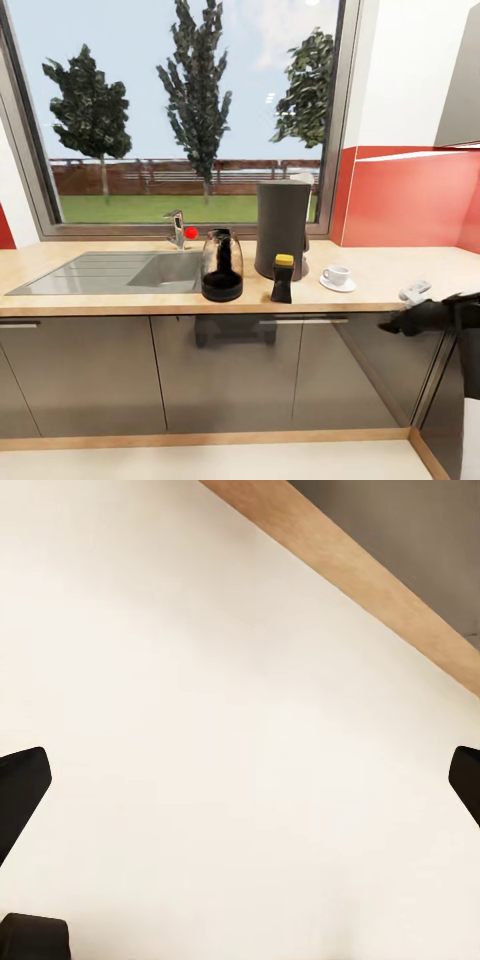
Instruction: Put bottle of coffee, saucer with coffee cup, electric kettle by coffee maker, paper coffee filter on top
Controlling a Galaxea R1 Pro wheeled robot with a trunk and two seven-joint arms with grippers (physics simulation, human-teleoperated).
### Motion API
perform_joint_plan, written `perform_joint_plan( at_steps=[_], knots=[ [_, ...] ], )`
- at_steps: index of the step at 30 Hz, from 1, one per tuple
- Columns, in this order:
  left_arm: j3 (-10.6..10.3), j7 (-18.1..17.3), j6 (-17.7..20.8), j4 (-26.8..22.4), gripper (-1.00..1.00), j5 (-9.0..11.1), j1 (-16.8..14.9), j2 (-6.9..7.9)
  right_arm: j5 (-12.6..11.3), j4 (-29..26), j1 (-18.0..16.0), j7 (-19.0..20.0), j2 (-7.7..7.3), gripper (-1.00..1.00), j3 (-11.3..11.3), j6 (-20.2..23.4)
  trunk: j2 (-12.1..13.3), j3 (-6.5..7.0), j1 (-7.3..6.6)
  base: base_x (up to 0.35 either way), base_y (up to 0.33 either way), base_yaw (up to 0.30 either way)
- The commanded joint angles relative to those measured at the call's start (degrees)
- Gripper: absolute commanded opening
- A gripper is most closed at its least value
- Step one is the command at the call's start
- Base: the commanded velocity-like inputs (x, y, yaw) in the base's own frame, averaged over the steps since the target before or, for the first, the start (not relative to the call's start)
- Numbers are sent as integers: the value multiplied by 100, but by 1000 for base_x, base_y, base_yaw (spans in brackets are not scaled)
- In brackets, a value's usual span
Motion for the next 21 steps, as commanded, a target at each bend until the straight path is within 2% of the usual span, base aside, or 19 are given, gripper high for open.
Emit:
perform_joint_plan(
  at_steps=[1,2,4,5,7,8,10,11,13,14,15,16,17,18,19,21],
  knots=[
    [-11,-20,8,3,100,23,-4,1,23,-4,119,56,9,100,-2,5,-4,-6,0,0,0,0],
    [-11,-21,8,3,100,23,-4,1,-44,-4,411,52,21,100,-5,-71,-4,-6,0,0,0,0],
    [-11,-22,8,3,100,23,-4,1,-134,-4,733,43,29,100,-7,-119,-4,-6,0,0,0,0],
    [-11,-21,8,3,100,23,-4,1,-238,-4,1048,34,34,100,-8,-150,-4,-6,0,0,0,0],
    [-11,-20,8,3,100,23,-4,1,-359,1,1325,27,40,100,-9,-172,-4,-6,0,0,0,0],
    [-11,-24,8,3,100,23,-4,1,-625,236,1717,-89,52,100,-187,-252,-4,-6,0,0,0,0],
    [-13,-25,8,3,100,23,-4,1,-790,503,1897,-231,70,100,-375,-375,-4,-6,0,0,0,0],
    [-17,-26,8,3,100,23,-4,-2,-959,889,2016,-419,105,100,-592,-599,-4,-6,0,0,0,0],
    [-25,-27,8,3,100,23,-4,-4,-1142,1410,2091,-656,146,100,-851,-964,-4,-6,0,0,0,0],
    [-35,-27,8,3,100,23,-4,-9,-1400,2420,2153,-1185,190,100,-1308,-1749,-4,-6,0,0,0,0],
    [-39,-28,8,3,100,23,-4,-11,-1527,3395,2176,-1835,205,100,-1688,-2500,-4,-6,0,0,0,0],
    [-41,-28,8,3,100,23,-4,-12,-1573,3889,2186,-2195,209,100,-1858,-2870,-4,-6,0,0,0,0],
    [-43,-28,8,3,100,23,-4,-14,-1639,4802,2197,-2918,214,100,-2120,-3539,-4,-6,0,0,0,0],
    [-44,-28,8,3,100,23,-4,-15,-1681,5642,2208,-3639,213,100,-2288,-4133,-4,-6,0,0,0,0],
    [-51,-23,8,3,100,23,-4,-16,-1716,7562,2221,-5325,240,100,-2482,-5323,-4,-6,0,0,0,0],
    [-53,-21,8,1,100,23,-4,-16,-1719,8102,2223,-5774,255,100,-2511,-5627,-4,-6,0,0,0,0]
  ],
)
